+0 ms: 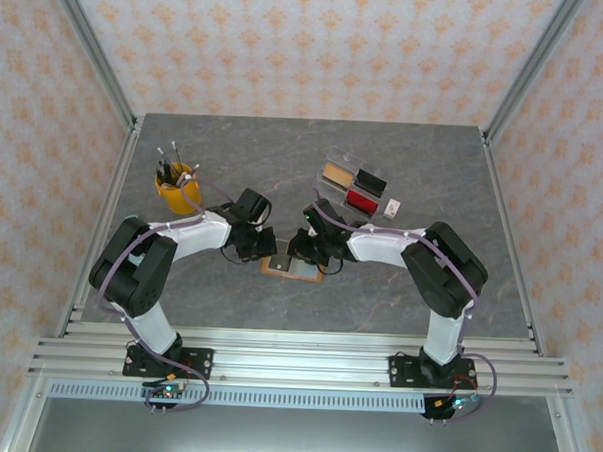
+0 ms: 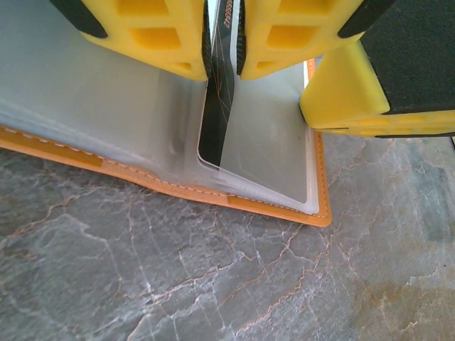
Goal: Take the credit cards out of the card holder
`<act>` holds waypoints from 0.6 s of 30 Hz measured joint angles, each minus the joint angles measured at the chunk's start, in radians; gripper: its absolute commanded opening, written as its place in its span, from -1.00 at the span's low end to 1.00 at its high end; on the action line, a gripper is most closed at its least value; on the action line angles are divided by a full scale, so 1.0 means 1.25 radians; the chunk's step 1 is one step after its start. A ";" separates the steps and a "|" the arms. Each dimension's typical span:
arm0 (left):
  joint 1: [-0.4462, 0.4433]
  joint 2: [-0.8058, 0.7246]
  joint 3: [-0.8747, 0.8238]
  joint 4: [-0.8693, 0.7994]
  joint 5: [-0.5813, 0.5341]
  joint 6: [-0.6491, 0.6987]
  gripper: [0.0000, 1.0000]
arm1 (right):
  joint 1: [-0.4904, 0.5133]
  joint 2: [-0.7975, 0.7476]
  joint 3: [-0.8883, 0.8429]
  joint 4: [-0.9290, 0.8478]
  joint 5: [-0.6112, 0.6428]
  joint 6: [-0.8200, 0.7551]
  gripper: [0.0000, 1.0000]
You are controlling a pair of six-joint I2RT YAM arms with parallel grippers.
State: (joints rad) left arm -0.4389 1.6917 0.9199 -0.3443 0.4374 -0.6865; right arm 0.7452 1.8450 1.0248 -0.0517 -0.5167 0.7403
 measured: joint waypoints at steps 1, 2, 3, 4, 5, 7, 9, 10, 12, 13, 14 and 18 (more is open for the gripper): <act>0.000 0.000 0.000 0.000 0.000 0.000 -0.72 | 0.000 0.002 0.000 0.000 0.000 0.001 -0.67; 0.000 0.000 0.000 0.000 0.000 0.000 -0.73 | 0.000 0.004 0.002 -0.002 0.000 0.002 -0.67; 0.000 0.000 0.000 0.000 0.000 0.000 -0.73 | -0.001 0.010 0.005 -0.003 0.001 0.003 -0.68; 0.000 0.000 0.000 0.000 0.001 0.001 -0.73 | -0.002 0.016 0.007 -0.003 0.001 0.004 -0.68; 0.000 0.000 0.000 0.000 0.001 0.002 -0.73 | -0.002 0.020 0.008 -0.003 0.000 0.006 -0.68; 0.000 0.000 0.000 0.000 0.002 0.003 -0.73 | -0.004 0.025 0.016 -0.008 0.000 0.006 -0.69; 0.001 0.000 0.000 0.000 0.006 0.003 -0.74 | -0.005 0.027 0.020 -0.009 0.000 0.006 -0.69; 0.001 0.000 0.000 0.000 0.007 0.003 -0.74 | -0.006 0.029 0.020 -0.009 0.000 0.006 -0.69; 0.001 0.000 0.000 0.000 0.009 0.004 -0.74 | -0.006 0.031 0.022 -0.009 -0.003 0.006 -0.69; 0.002 0.000 0.000 0.000 0.009 0.005 -0.75 | -0.006 0.032 0.023 -0.009 -0.003 0.006 -0.69; 0.002 0.000 0.000 0.000 0.012 0.005 -0.75 | -0.007 0.033 0.025 -0.010 -0.003 0.006 -0.68; 0.002 0.000 0.000 0.000 0.013 0.005 -0.79 | -0.007 0.034 0.027 -0.013 -0.002 0.006 -0.70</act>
State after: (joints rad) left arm -0.4358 1.6917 0.9195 -0.3443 0.4530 -0.6796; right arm 0.7361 1.8881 1.0592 -0.0681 -0.5190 0.7479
